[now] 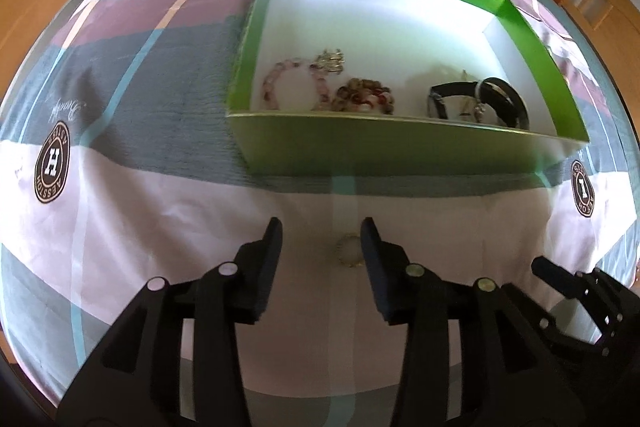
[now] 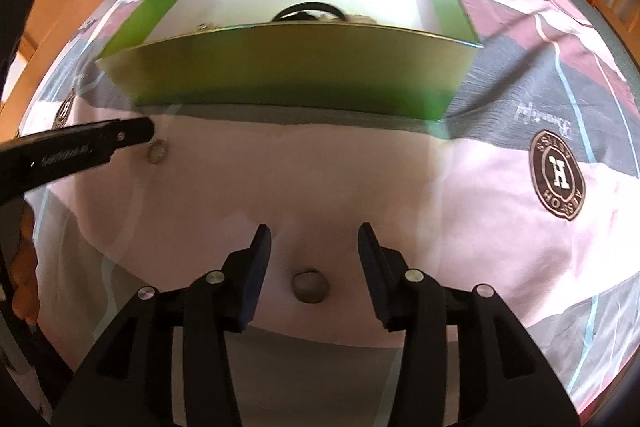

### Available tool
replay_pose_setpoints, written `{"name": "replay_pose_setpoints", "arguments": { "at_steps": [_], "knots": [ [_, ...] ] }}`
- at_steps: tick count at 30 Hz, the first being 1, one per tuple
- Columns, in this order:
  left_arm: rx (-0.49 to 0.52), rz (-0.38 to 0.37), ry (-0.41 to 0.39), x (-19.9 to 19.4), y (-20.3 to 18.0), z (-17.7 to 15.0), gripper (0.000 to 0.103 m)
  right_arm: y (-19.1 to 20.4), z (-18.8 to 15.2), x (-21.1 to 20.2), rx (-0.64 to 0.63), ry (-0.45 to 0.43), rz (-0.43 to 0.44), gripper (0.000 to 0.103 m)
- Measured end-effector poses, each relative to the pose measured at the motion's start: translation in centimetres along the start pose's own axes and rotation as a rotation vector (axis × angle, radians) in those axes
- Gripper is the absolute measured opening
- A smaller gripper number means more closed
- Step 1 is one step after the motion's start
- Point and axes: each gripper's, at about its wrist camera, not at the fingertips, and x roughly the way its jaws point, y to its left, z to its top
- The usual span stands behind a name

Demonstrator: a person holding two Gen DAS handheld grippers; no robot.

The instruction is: Organize jewelry

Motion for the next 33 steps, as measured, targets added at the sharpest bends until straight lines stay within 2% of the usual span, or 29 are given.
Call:
{"name": "replay_pose_setpoints", "arguments": {
  "at_steps": [7, 8, 10, 12, 15, 20, 21, 23, 24, 25, 29, 33],
  "knots": [
    [0.032, 0.005, 0.008, 0.3, -0.7, -0.3, 0.048, 2.8, -1.4, 0.7, -0.128, 0.014, -0.057, 0.045],
    [0.036, 0.006, 0.009, 0.4, -0.8, -0.3, 0.048, 3.1, -1.5, 0.6, -0.146, 0.003, -0.068, 0.043],
    [0.038, 0.009, 0.01, 0.4, -0.8, -0.4, 0.048, 3.6, -1.5, 0.7, -0.17, -0.001, -0.052, 0.023],
    [0.035, 0.011, 0.011, 0.5, -0.7, -0.4, 0.05, 4.0, -1.2, 0.8, -0.183, -0.001, -0.045, 0.018],
    [0.031, 0.012, 0.009, 0.4, -0.6, -0.3, 0.052, 4.4, -1.3, 0.7, -0.198, -0.009, -0.048, 0.012],
    [0.017, 0.006, 0.007, 0.3, -0.1, -0.1, 0.053, 3.1, -1.0, 0.0, -0.149, -0.032, -0.028, 0.012],
    [0.012, 0.002, 0.008, 0.2, 0.1, 0.0, 0.055, 2.1, -0.9, -0.4, -0.115, -0.037, -0.014, 0.013],
    [-0.008, -0.004, 0.006, 0.0, 0.7, 0.2, 0.06, 1.1, -0.3, -0.8, -0.051, -0.048, 0.008, 0.025],
    [-0.02, -0.005, 0.005, 0.0, 1.0, 0.3, 0.061, 0.4, -0.2, -1.1, -0.021, -0.059, 0.016, 0.04],
    [-0.03, -0.006, 0.006, -0.1, 1.3, 0.4, 0.061, -0.3, 0.1, -1.6, 0.013, -0.081, 0.017, 0.048],
    [-0.063, -0.009, 0.011, 0.0, 2.1, 0.7, 0.062, -1.6, 0.5, -2.1, 0.07, -0.105, 0.01, 0.049],
    [-0.053, -0.002, 0.022, 0.3, 1.7, 0.6, 0.063, -1.2, 0.2, -1.4, 0.048, -0.056, 0.026, 0.049]
  ]
}}
